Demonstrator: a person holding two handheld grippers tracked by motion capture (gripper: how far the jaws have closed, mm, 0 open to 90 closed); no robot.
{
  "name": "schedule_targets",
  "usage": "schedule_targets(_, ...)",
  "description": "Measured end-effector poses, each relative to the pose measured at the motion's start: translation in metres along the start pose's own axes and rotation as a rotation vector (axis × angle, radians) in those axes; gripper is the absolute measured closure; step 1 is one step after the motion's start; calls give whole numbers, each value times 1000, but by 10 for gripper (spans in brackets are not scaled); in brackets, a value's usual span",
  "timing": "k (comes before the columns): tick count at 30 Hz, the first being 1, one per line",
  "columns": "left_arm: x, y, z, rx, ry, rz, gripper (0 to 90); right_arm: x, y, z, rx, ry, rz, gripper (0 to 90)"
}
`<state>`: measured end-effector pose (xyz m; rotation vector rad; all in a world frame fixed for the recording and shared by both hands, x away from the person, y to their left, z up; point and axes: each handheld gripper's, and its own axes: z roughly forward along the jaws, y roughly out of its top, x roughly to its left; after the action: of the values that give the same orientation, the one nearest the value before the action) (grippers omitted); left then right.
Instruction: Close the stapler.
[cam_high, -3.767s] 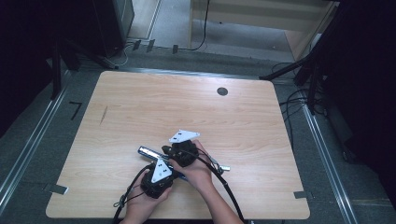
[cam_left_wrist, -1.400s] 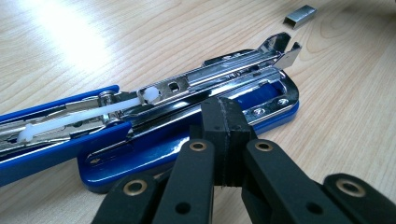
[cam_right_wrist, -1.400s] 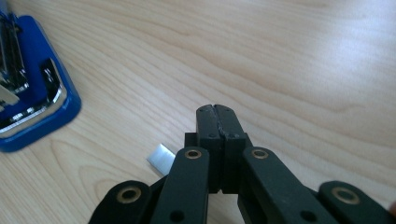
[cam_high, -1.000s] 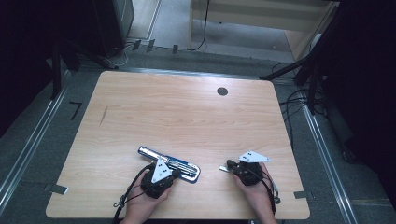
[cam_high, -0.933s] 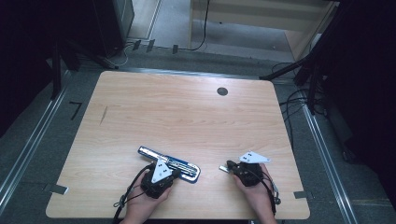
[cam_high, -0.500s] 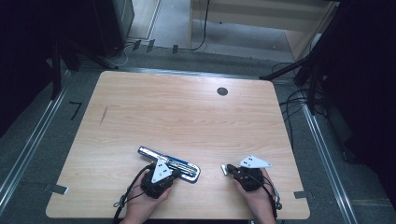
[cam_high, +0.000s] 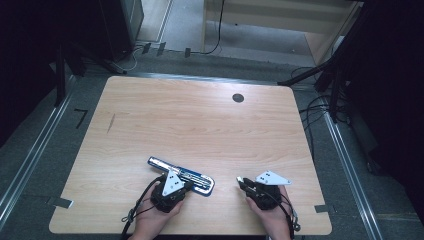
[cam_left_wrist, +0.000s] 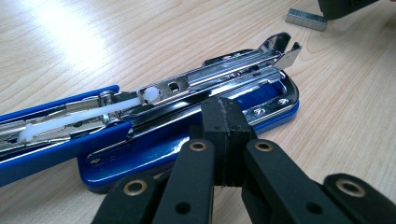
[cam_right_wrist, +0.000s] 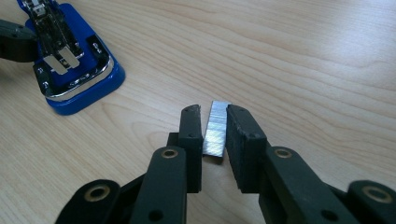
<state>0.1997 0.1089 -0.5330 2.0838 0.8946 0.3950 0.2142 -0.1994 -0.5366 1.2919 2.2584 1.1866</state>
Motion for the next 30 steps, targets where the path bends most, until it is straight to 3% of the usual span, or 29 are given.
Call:
schedule_targets(15, 0, 0, 0, 1, -1, -1, 900, 7, -4, 5, 22, -47, -20, 731)
schedule_targets(30, 0, 0, 0, 1, 0, 1, 900, 6, -5, 8, 18, -65, -42, 796)
